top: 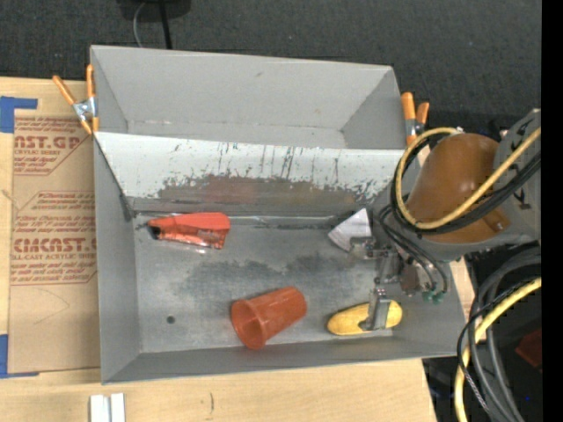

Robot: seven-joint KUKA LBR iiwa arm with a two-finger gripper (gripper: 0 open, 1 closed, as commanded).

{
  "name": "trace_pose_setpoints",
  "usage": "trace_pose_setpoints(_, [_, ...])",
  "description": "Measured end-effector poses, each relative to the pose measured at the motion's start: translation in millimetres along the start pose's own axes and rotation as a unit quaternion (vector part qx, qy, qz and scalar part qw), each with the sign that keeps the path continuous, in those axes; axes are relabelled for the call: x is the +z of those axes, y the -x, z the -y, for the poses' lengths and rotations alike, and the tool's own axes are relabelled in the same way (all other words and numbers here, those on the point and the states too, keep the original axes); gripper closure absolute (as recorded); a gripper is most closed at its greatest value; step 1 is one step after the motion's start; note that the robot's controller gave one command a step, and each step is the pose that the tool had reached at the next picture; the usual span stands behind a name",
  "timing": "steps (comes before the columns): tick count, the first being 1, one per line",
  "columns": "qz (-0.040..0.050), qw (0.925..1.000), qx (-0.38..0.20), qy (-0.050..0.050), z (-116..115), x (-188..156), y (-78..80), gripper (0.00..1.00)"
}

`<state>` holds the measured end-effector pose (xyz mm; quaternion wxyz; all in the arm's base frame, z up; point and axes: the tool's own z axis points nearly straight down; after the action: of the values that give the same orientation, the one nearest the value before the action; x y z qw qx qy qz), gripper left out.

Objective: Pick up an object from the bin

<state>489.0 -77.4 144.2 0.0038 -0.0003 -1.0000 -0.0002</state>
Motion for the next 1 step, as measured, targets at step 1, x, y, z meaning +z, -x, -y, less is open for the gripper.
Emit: trace_pose_setpoints(1, [0.0039,1.0,-0.001,0.0,-0.3,-4.4,1.9,0.0])
